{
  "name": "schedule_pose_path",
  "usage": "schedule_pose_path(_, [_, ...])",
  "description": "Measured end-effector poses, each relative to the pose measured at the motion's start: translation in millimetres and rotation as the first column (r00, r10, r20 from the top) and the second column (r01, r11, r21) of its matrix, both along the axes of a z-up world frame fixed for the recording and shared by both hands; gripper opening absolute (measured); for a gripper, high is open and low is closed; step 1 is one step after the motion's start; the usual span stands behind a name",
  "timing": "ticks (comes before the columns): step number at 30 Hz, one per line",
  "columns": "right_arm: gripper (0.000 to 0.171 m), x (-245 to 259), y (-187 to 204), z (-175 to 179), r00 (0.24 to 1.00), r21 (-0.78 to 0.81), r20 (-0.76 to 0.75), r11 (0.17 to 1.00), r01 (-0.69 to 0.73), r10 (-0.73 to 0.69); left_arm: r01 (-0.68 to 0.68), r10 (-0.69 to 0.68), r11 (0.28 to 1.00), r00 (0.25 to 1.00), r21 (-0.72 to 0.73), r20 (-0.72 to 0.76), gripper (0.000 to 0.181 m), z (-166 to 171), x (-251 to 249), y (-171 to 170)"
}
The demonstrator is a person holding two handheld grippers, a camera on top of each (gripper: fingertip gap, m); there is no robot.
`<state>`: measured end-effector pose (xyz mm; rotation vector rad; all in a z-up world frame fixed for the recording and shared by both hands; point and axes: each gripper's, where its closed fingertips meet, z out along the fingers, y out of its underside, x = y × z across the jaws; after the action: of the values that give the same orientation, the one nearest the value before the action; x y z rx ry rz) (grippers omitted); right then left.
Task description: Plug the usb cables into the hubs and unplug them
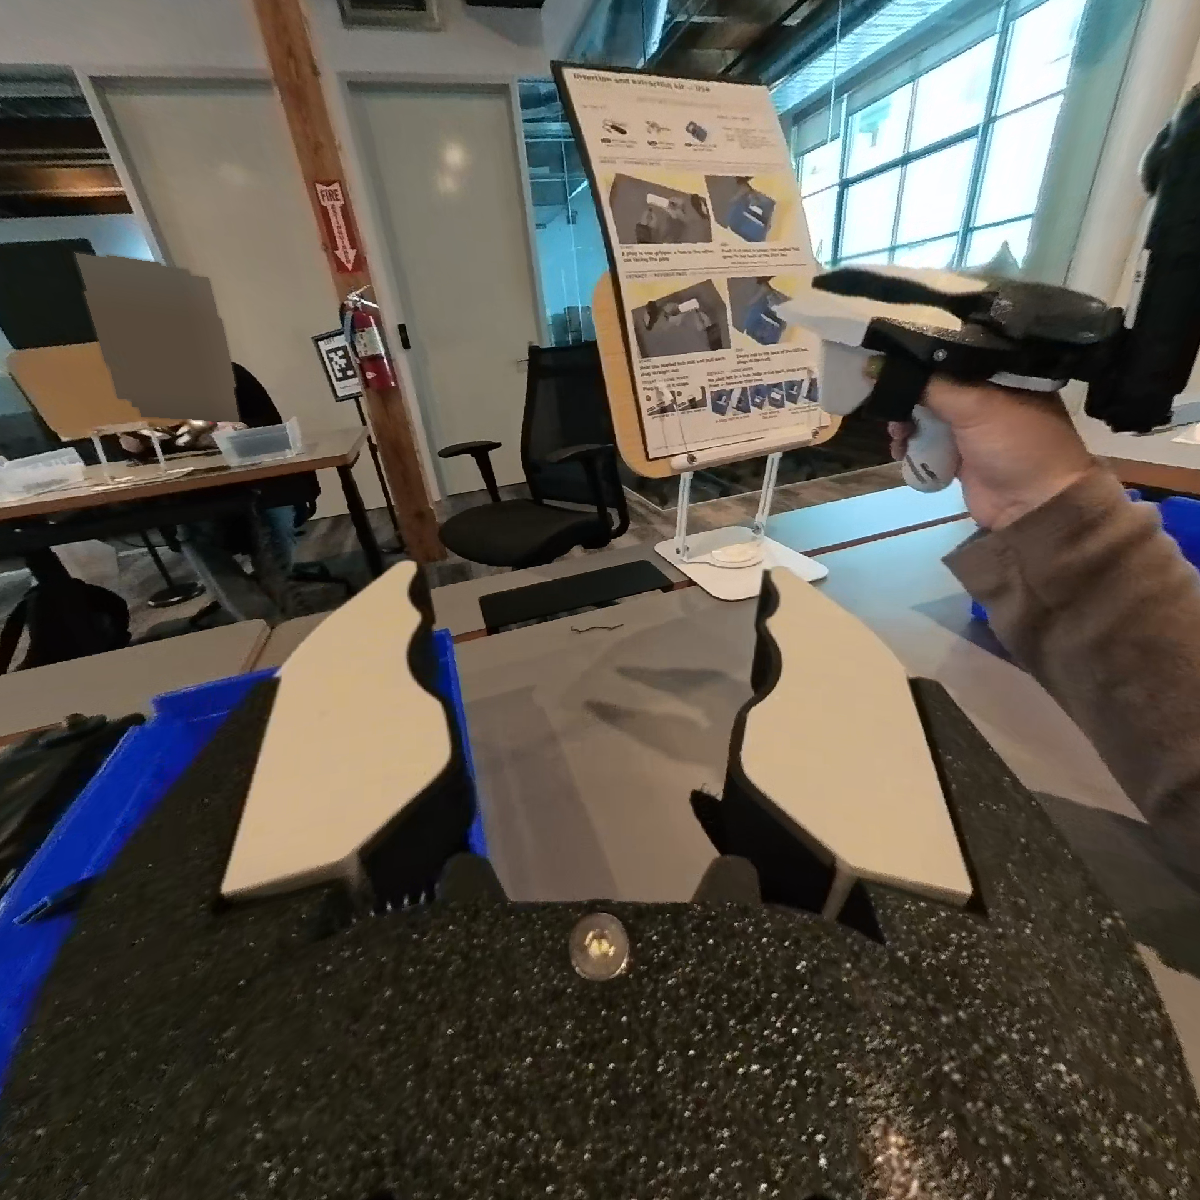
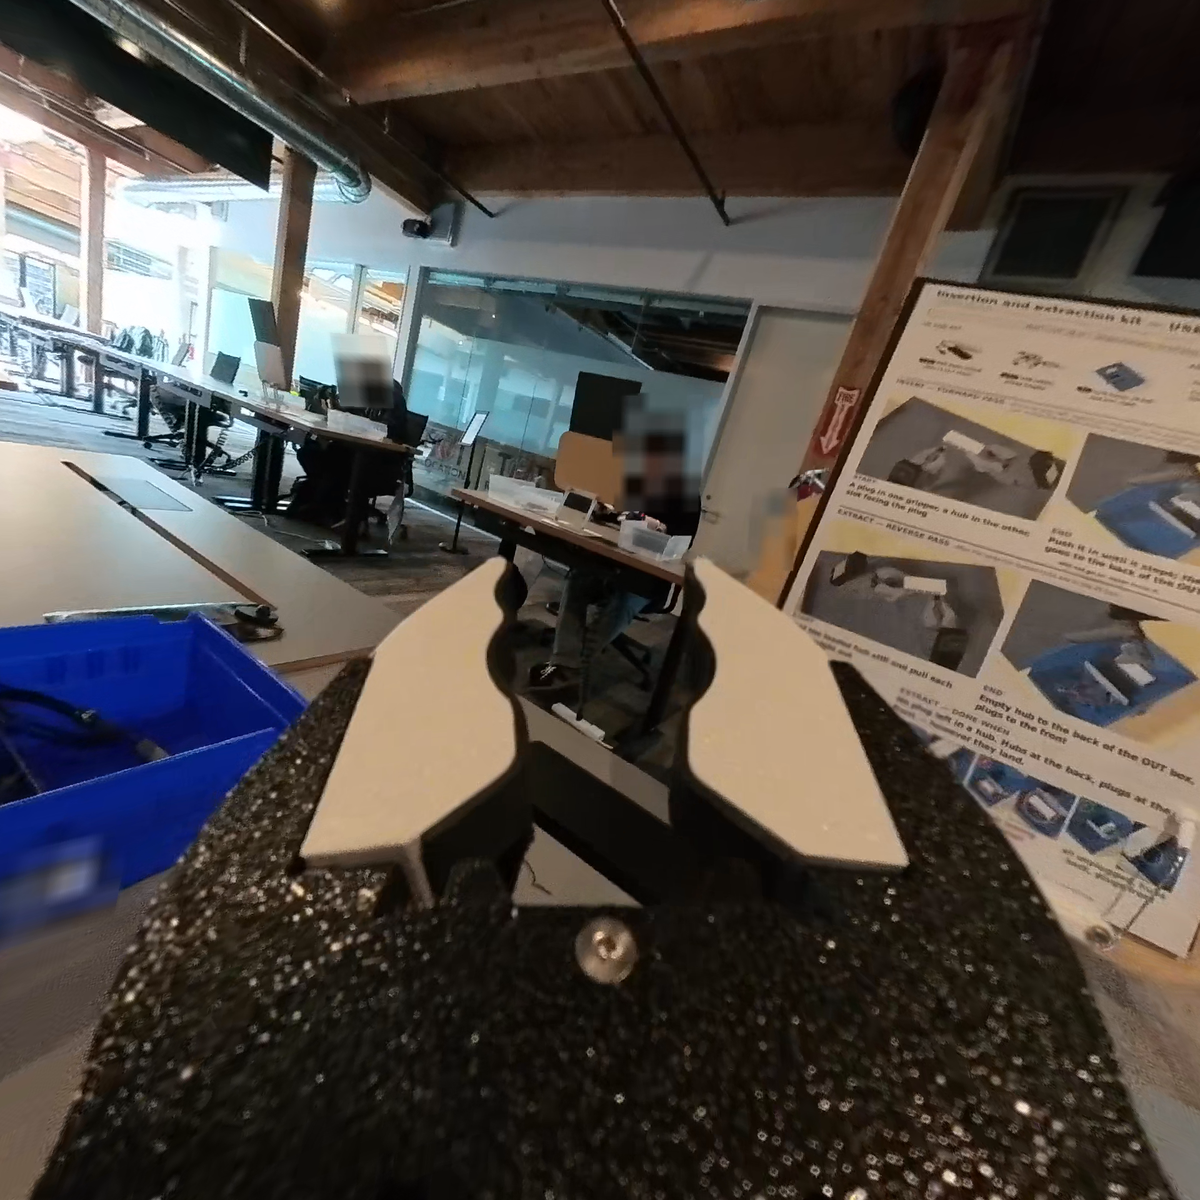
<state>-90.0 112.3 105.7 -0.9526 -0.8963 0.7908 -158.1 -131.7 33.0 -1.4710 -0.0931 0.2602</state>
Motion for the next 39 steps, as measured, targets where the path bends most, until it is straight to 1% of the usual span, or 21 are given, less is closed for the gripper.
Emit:
schedule_pose_path(2, [0.043,0,4,-4,1.000,-0.035,0.015,0.999,-0.004,0.005,0.004,-0.004,1.000,1.000,0.000,0.010,0.089,1,0,-2])
schedule_pose_path(6, [0.017,3,9,-13,0.998,-0.161,0.060,0.987,-0.020,0.030,-0.014,0.013,1.000,1.000,0.012,0.014,0.087,3,-5,-7])
schedule_pose_path(8, [0.017,7,13,-13,0.998,-0.191,0.054,0.981,-0.018,0.028,-0.017,0.017,1.000,1.000,0.019,0.024,0.086,5,-7,-10])
schedule_pose_path(15, [0.009,23,22,-6,1.000,-0.195,0.021,0.981,-0.007,0.012,-0.034,0.033,0.999,0.999,0.026,0.033,0.086,7,-12,-15])
schedule_pose_path(21, [0.002,55,46,3,0.993,-0.162,-0.031,0.981,0.104,-0.110,-0.046,0.045,0.998,0.998,0.039,0.038,0.087,9,-17,-20])
schedule_pose_path(26, [0.001,72,62,2,0.990,-0.231,-0.063,0.967,0.105,-0.123,-0.042,0.041,0.999,0.998,0.031,0.051,0.088,7,-18,-19])
schedule_pose_path(30, [0.001,73,65,0,0.992,-0.258,-0.068,0.962,0.085,-0.106,-0.045,0.044,0.999,0.998,0.020,0.050,0.089,5,-19,-18])
schedule_pose_path(37, [0.008,66,67,-9,0.991,-0.233,0.005,0.964,0.130,-0.132,-0.052,0.049,0.998,0.995,0.031,0.083,0.088,2,-29,-20])
schedule_pose_path(39, [0.013,63,64,-10,0.994,-0.214,0.012,0.971,0.110,-0.110,-0.045,0.043,0.999,0.995,0.023,0.094,0.088,-1,-30,-18])
